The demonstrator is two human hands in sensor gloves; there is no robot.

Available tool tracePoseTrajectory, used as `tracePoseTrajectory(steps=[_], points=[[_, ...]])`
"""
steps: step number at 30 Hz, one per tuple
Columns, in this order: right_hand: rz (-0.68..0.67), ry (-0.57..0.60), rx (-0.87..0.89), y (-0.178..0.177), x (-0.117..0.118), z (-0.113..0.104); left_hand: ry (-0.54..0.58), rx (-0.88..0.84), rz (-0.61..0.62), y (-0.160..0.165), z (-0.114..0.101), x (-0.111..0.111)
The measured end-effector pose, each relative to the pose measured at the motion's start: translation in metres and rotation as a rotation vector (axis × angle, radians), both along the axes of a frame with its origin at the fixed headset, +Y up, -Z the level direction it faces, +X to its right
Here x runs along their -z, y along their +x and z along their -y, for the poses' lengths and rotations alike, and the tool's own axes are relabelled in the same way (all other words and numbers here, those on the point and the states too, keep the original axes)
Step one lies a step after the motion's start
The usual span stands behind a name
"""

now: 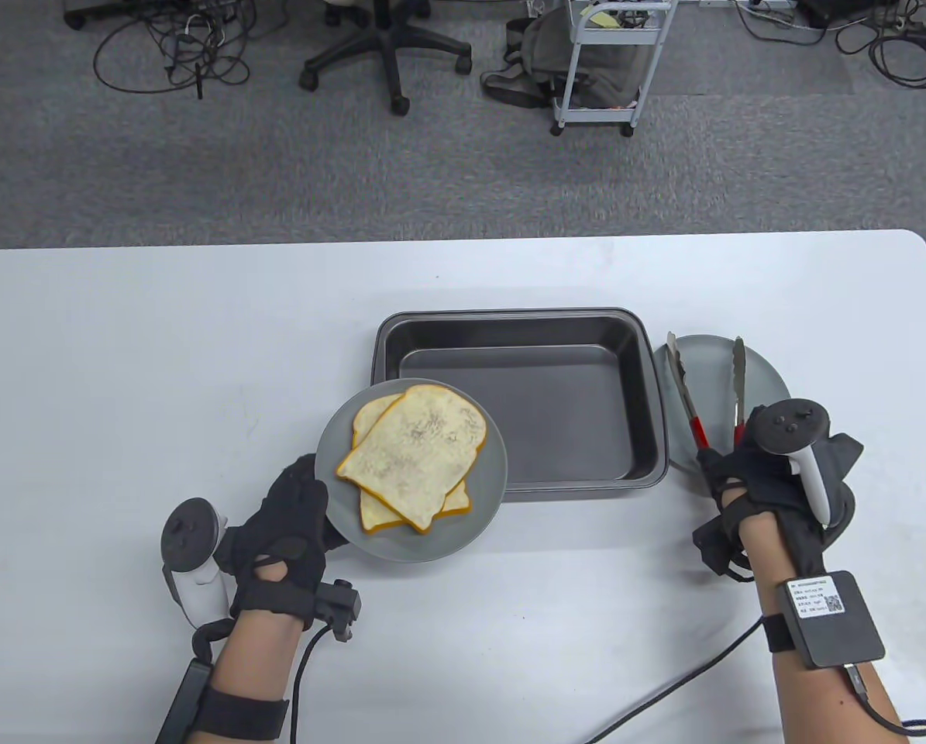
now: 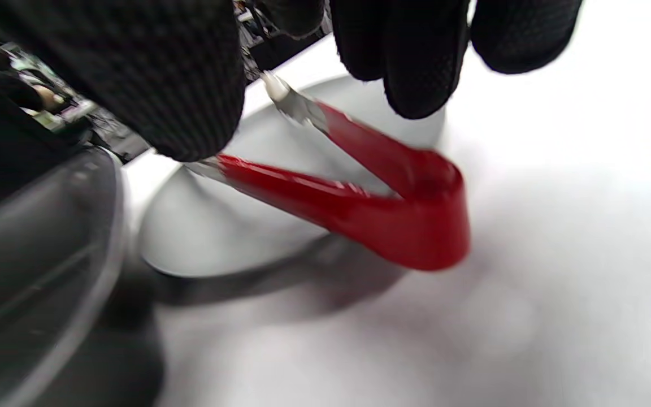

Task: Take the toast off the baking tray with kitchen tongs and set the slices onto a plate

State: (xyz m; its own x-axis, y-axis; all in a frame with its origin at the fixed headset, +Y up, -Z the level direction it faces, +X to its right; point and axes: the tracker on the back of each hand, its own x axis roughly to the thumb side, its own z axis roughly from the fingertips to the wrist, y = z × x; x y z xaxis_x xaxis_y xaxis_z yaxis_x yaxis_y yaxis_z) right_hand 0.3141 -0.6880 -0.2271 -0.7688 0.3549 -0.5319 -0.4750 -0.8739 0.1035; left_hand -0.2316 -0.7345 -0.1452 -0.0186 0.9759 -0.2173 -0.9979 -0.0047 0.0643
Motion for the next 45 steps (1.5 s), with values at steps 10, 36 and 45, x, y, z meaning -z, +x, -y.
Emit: tracePoseTrajectory(steps=[10,36,45], points=[[-0.288,0.256,-0.102,-0.039,-0.053,-0.053,0.009,-0.008,0.001,0.0,-0.001,-0.001],[-0.671,0.426,-0.253,-0.087,-0.102,-0.001,-0.008,-0.011,-0.037,-0.007,0.003,-0.003],[-0.685,0.41,-0.242,-0.088,-0.101,0.0,-0.014,-0.013,-0.044,-0.011,0.002,-0.001]])
